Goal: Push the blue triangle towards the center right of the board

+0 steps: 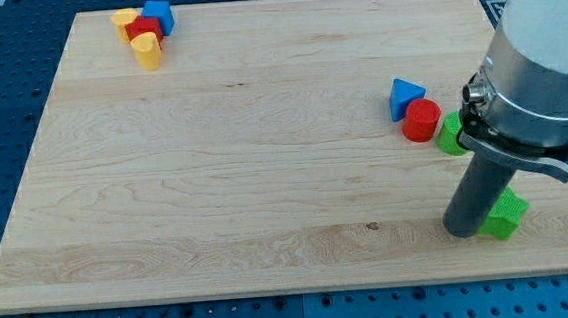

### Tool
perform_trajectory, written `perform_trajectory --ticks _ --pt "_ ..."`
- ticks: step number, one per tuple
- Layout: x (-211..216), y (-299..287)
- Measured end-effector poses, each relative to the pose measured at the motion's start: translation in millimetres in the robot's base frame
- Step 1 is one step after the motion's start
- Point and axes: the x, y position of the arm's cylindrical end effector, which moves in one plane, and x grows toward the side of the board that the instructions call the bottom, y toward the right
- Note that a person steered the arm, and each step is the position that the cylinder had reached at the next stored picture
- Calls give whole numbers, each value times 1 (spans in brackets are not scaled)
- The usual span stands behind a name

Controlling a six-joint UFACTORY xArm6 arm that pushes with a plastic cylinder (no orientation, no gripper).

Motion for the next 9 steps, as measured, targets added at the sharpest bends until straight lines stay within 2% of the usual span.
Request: perform_trajectory --ticks 2,4,5,6,7,8,9 --pt "0 30" --pt "-1 23" --pt "-28 -19" --pt "-74 -48" --pt "-116 -48" --pt "-141 -48" --pt "-141 -48"
